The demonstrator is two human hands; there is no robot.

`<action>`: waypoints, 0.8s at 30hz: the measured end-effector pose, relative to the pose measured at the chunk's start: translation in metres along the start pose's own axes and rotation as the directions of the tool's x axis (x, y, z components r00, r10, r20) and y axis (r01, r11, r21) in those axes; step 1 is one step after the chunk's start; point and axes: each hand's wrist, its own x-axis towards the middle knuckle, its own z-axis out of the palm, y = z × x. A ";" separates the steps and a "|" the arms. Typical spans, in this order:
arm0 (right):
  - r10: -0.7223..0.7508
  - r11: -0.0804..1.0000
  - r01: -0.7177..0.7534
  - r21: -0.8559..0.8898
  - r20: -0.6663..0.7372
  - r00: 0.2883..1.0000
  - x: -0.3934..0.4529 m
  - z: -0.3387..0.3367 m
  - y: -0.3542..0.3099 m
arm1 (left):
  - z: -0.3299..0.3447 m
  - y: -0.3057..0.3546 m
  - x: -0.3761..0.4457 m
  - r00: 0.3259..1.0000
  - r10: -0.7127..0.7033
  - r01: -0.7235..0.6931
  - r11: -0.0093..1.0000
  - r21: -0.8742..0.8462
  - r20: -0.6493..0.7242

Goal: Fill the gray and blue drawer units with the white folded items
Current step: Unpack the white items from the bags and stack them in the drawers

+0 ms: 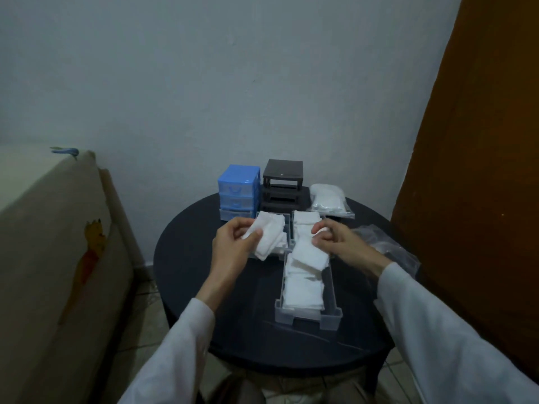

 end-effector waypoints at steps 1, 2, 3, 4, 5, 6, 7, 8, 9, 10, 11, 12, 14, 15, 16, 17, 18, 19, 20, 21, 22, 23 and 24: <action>0.009 0.998 -0.006 -0.061 0.056 0.998 0.004 0.000 0.002 | -0.002 -0.002 0.001 1.000 -0.012 0.012 1.000 -0.011 0.005; 0.013 0.994 -0.002 -0.110 0.102 0.995 0.008 0.001 0.004 | -0.004 -0.002 0.001 1.000 -0.024 0.024 0.999 -0.021 0.015; 0.010 0.990 0.010 -0.144 0.131 0.991 0.011 0.003 0.006 | -0.005 -0.003 0.002 0.999 -0.034 0.034 0.999 -0.029 0.026; -0.005 0.986 0.029 -0.163 0.145 0.989 0.013 0.005 0.008 | -0.006 -0.003 0.001 0.998 -0.040 0.041 0.999 -0.036 0.038; -0.026 0.982 0.054 -0.181 0.149 0.988 0.015 0.007 0.009 | -0.006 -0.003 0.002 0.998 -0.042 0.044 0.998 -0.040 0.048; -0.045 0.973 0.078 -0.217 0.153 0.987 0.016 0.009 0.010 | -0.007 -0.003 0.001 0.998 -0.041 0.044 0.998 -0.044 0.056; -0.065 0.957 0.106 -0.269 0.154 0.986 0.016 0.011 0.010 | -0.007 -0.003 0.002 0.997 -0.044 0.047 0.998 -0.046 0.063; -0.090 0.936 0.134 -0.325 0.147 0.985 0.016 0.012 0.012 | -0.007 -0.004 0.002 0.996 -0.050 0.054 0.997 -0.049 0.073; -0.120 0.912 0.162 -0.377 0.132 0.984 0.017 0.014 0.013 | -0.007 -0.005 0.003 0.995 -0.061 0.066 0.996 -0.057 0.083; -0.151 0.888 0.187 -0.419 0.118 0.981 0.016 0.015 0.015 | -0.007 -0.005 0.003 0.993 -0.074 0.080 0.994 -0.070 0.095; -0.181 0.869 0.212 -0.447 0.111 0.977 0.016 0.015 0.017 | -0.007 -0.005 0.004 0.990 -0.086 0.095 0.992 -0.085 0.108; -0.211 0.854 0.239 -0.463 0.111 0.971 0.015 0.015 0.018 | -0.007 -0.004 0.004 0.988 -0.092 0.105 0.990 -0.096 0.126; -0.246 0.826 0.278 -0.490 0.129 0.961 0.011 0.016 0.017 | -0.006 -0.001 0.004 0.980 -0.085 0.105 0.989 -0.101 0.180; -0.247 0.811 0.285 -0.511 0.142 0.959 0.009 0.016 0.016 | -0.005 0.001 0.003 0.973 -0.081 0.103 0.990 -0.091 0.217; -0.243 0.794 0.290 -0.535 0.159 0.957 0.008 0.015 0.014 | -0.004 0.004 0.001 0.963 -0.076 0.099 0.992 -0.075 0.258; -0.237 0.779 0.293 -0.555 0.171 0.956 0.006 0.014 0.014 | -0.003 0.007 0.000 0.950 -0.071 0.092 0.994 -0.057 0.305; -0.233 0.772 0.294 -0.563 0.179 0.956 0.005 0.014 0.014 | -0.001 0.010 -0.003 0.932 -0.066 0.086 0.995 -0.041 0.356; -0.225 0.773 0.286 -0.566 0.178 0.958 0.004 0.013 0.015 | 0.001 0.011 -0.005 0.910 -0.062 0.080 0.996 -0.027 0.410; -0.223 0.775 0.284 -0.565 0.175 0.959 0.003 0.013 0.017 | 0.004 0.011 -0.008 0.884 -0.061 0.076 0.997 -0.013 0.463; -0.225 0.776 0.281 -0.565 0.168 0.960 0.002 0.012 0.019 | 0.008 0.009 -0.011 0.856 -0.067 0.076 0.997 0.004 0.512; -0.235 0.778 0.286 -0.559 0.163 0.958 0.002 0.011 0.022 | 0.011 0.007 -0.013 0.828 -0.078 0.077 0.997 0.025 0.555; -0.245 0.781 0.291 -0.553 0.157 0.957 0.002 0.009 0.024 | 0.015 0.003 -0.015 0.803 -0.087 0.073 0.996 0.048 0.589; -0.261 0.784 0.302 -0.542 0.153 0.953 0.002 0.009 0.025 | 0.018 -0.001 -0.018 0.786 -0.088 0.062 0.996 0.064 0.612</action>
